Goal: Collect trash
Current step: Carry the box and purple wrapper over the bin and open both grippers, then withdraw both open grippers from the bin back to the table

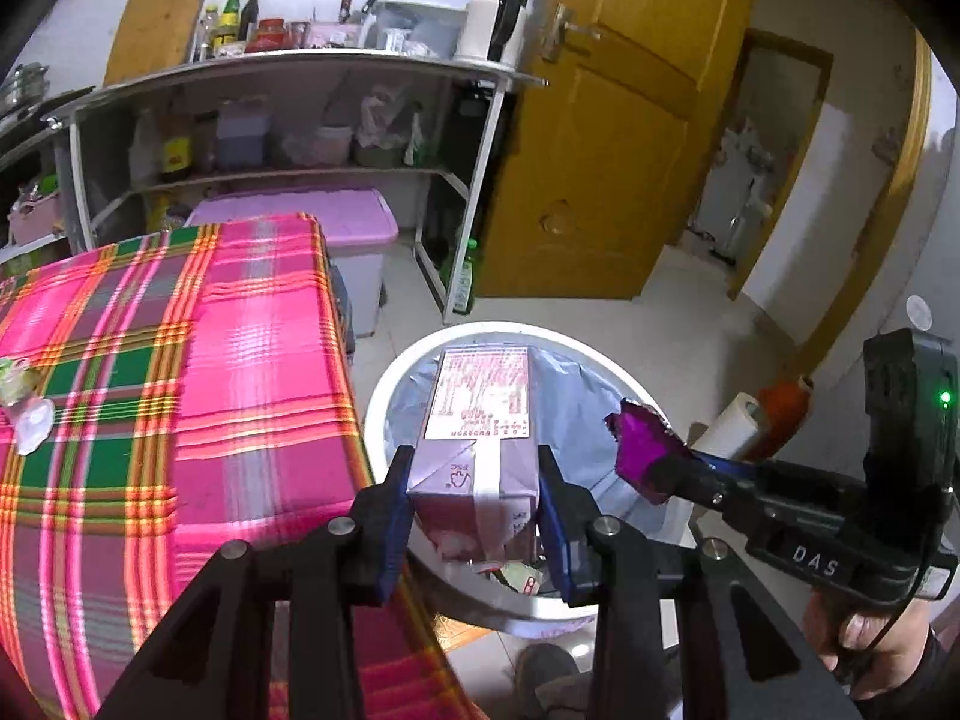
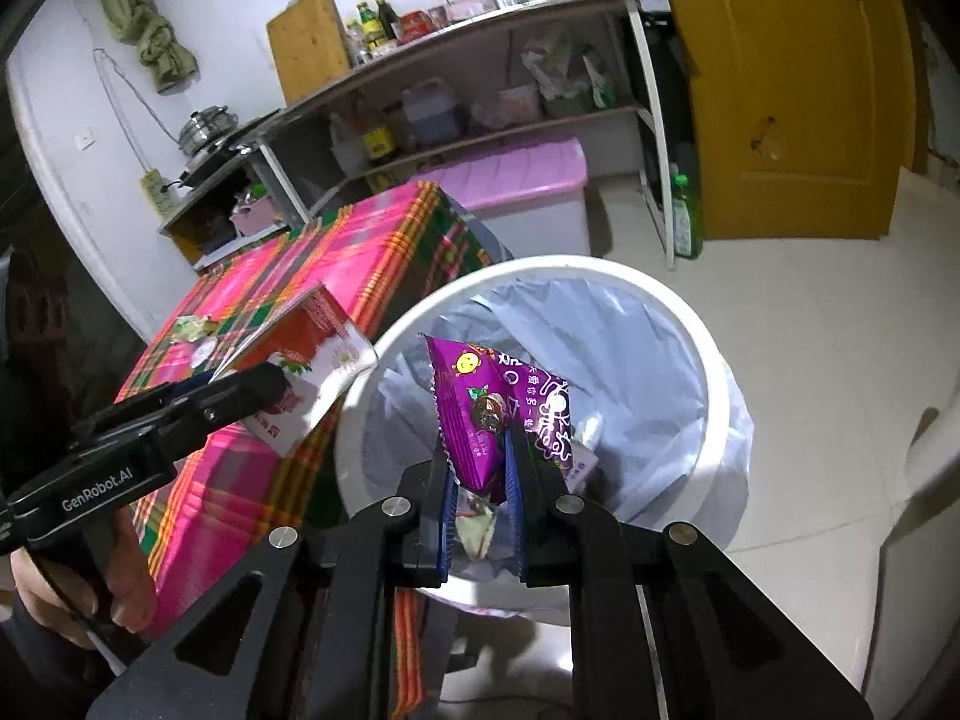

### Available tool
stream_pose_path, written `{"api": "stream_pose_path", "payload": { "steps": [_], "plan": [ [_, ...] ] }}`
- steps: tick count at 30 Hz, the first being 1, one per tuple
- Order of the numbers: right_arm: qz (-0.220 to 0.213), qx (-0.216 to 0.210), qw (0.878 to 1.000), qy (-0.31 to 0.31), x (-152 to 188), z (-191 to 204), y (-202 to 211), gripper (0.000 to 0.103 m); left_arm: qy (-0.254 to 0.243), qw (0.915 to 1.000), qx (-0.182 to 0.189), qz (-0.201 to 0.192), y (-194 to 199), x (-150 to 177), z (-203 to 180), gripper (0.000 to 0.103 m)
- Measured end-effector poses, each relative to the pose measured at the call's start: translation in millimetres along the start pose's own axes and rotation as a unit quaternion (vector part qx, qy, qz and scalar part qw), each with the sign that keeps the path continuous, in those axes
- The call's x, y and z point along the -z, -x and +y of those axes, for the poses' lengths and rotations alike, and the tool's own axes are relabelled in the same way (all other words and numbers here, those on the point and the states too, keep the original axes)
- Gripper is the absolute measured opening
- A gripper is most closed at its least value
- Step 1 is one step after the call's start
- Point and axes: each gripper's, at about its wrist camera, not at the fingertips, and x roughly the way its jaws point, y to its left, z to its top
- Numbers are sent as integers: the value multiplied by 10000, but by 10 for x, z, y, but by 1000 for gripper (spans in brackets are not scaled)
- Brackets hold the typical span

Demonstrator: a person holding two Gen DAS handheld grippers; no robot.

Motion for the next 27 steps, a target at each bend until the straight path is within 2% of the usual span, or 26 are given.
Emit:
{"api": "stream_pose_path", "payload": {
  "steps": [7,12,19,27],
  "plan": [
    [182,13,9998,-26,-14,-109,-143,19,20,9997,25,226,-256,-18,-15,38],
    [202,40,9998,-10,-4,-116,-160,20,127,9997,50,212,-237,4,52,38],
    [47,-21,10000,22,1,-14,-19,20,180,9998,37,-51,43,20,97,38],
    [-174,-204,9991,323,3,306,235,19,231,9990,-118,-376,472,96,173,38]
  ]
}}
